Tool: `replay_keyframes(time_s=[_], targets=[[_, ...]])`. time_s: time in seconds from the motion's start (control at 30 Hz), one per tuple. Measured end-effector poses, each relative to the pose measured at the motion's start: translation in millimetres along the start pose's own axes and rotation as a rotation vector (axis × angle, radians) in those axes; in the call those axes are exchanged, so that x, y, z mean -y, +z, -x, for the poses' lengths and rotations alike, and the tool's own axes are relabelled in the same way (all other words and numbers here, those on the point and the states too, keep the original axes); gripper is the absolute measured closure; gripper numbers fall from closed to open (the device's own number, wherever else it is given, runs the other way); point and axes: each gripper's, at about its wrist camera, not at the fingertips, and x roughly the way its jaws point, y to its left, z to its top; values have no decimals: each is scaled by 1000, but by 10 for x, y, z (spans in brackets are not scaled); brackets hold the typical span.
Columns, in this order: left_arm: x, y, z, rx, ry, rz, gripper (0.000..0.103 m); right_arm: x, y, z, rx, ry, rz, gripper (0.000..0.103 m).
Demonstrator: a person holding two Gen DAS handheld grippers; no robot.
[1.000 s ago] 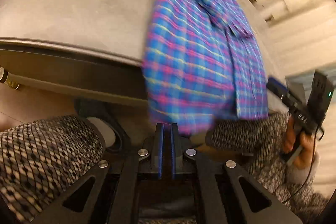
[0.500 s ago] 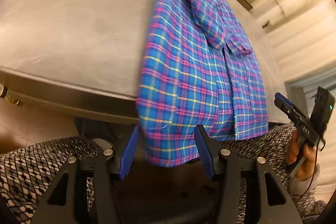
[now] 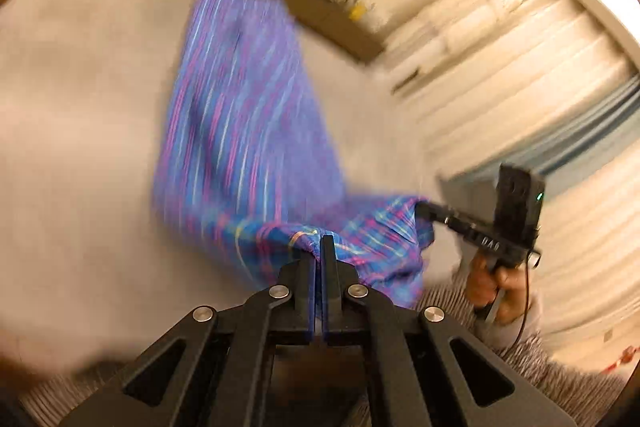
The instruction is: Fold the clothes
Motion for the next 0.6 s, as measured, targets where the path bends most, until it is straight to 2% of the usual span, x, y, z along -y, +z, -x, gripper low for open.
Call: replay_keyframes(time_s=[0.1,0.17,0.2,0.23,0.27,0.3,0.33,0.37,0.43,0.47,0.5,0.53,0.6], targets=[[-219,910,-464,51,55,57,101,382,834,-172,56,-10,-114,97],[-471,1223,-807,47,92,100,93,702,1151,-424,76,-3,-205,93],[-603,1273,-917,52,110,126,92,857,1234,-555,79,2,-242,76],[-696,1262,-977,64,93,142,88,985,1228,-627,95,8,-267,62],[-749,1237,-1030,63,71,150,80,1102,1183,-674,117,14,-287,38],[-780,1231,-1056,54,73,153,77,1218,1138,-721,138,19,-307,33],[-780,1239,-1043,60,80,134,69,1311,1025,-722,169,45,-308,33],[-767,1245,-1016,73,93,109,62,1372,929,-740,160,49,-308,31],[-756,1230,-937,109,182,52,56,1409,940,-828,59,22,-299,31],[-767,1199,-921,114,219,25,50,1377,951,-821,54,35,-253,31],[-781,1163,-912,115,250,-1,47,1334,947,-804,61,22,-205,31],[-799,1133,-938,95,275,-16,47,1275,941,-816,51,-27,-157,31],[-758,1063,-1119,31,312,-73,47,1190,916,-853,31,-55,-89,31]])
